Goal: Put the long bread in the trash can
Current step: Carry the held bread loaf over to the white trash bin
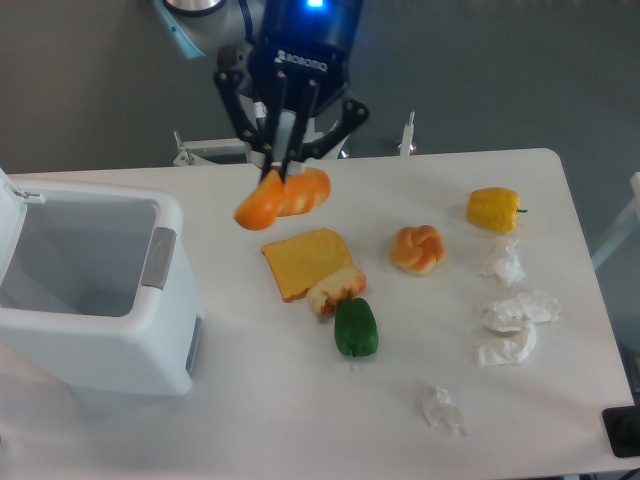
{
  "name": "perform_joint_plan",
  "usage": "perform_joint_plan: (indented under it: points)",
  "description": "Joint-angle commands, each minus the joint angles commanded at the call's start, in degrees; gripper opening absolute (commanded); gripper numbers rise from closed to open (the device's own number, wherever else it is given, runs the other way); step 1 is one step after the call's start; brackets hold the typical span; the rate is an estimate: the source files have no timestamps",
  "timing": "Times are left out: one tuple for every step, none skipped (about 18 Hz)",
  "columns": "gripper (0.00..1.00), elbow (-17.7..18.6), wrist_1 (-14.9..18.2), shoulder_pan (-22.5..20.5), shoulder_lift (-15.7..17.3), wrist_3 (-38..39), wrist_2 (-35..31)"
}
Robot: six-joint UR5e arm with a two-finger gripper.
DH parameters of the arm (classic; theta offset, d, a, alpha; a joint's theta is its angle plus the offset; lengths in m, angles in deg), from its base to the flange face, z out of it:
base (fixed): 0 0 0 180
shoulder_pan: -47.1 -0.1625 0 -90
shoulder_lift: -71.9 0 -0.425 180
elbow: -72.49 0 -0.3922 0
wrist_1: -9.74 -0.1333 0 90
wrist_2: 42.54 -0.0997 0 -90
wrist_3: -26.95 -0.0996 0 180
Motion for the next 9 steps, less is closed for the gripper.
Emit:
perform_joint_plan:
  points:
    - [0.00,0.0,0.0,0.1,0.0,0.1,1.0]
    - [0.00,0.0,0.1,0.3,0.1,0.2,1.5]
    - [0.00,0.0,0.1,0.8,0.1,0.2,1.7]
    - [0.00,0.0,0.0,1.6,0.1,0.2,1.8]
    - [0.00,0.0,0.0,2.1,0.1,0.2,1.8]
    - [0.00,0.0,0.0,2.2,0.1,0.3,1.9]
    - [0.00,-0.1,0.0,2.5,0.2,1.0,2.2]
    - [0.00,-0.1,0.0,2.7,0.3,2.0,2.6]
    - [0.00,-0.1,0.0,2.8,0.4,2.4,2.8]
